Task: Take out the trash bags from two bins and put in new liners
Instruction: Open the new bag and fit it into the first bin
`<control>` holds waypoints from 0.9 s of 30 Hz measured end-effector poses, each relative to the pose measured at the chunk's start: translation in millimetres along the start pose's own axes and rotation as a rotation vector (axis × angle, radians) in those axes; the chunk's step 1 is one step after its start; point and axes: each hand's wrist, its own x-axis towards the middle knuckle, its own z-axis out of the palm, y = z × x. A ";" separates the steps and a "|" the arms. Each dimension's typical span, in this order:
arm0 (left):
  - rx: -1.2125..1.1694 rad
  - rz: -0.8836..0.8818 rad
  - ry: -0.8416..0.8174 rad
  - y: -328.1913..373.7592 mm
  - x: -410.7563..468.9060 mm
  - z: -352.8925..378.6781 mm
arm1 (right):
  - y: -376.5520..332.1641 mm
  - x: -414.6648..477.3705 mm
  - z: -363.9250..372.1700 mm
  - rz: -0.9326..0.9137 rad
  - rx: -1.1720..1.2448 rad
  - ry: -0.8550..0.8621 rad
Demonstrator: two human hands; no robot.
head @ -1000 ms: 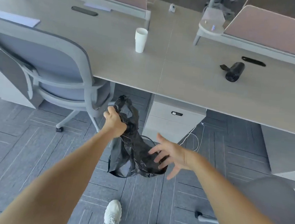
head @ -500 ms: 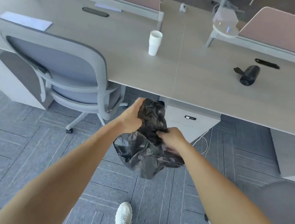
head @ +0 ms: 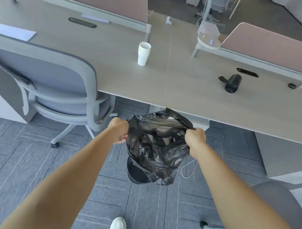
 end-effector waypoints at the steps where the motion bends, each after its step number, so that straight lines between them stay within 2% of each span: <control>1: -0.029 0.065 0.009 5.3 0.2 4.3 | -6.6 -1.3 -5.5 -0.039 0.001 0.026; 4: -0.058 0.377 0.139 18.6 -1.3 17.5 | -28.5 -6.3 -19.8 -0.258 0.053 0.184; 7: -0.041 0.598 0.142 26.2 -15.0 30.4 | -36.8 -9.5 -29.5 -0.527 0.101 0.300; 9: 0.086 0.688 0.156 21.2 -15.7 41.1 | -26.9 -6.4 -34.1 -0.661 0.107 0.324; 11: 0.382 0.689 0.198 5.6 -4.7 46.6 | -4.1 3.6 -36.9 -0.725 -0.016 0.302; 13: 0.758 0.576 0.197 -21.5 13.4 40.0 | 32.4 23.3 -40.2 -0.626 -0.421 0.135; 15: 1.029 0.343 0.150 -52.1 31.8 25.2 | 68.1 42.2 -43.1 -0.343 -0.866 -0.139; 16: 1.118 0.233 0.121 -63.3 37.0 18.0 | 79.8 47.2 -43.4 -0.207 -0.993 -0.229; 18: 1.208 0.129 0.076 -75.6 41.2 10.0 | 90.5 48.9 -41.3 -0.084 -1.095 -0.308; 21: 1.222 0.105 0.050 -72.3 41.6 11.0 | 87.8 49.7 -32.7 -0.121 -1.072 -0.299; 23: 1.133 0.121 0.066 -64.5 43.7 14.1 | 80.0 52.2 -27.8 -0.159 -0.958 -0.250; 25: 0.953 0.174 0.111 -54.8 46.0 18.9 | 68.4 53.2 -23.8 -0.195 -0.803 -0.185; 27: 0.654 0.243 0.192 -43.5 41.5 25.0 | 52.3 49.5 -21.1 -0.268 -0.655 -0.088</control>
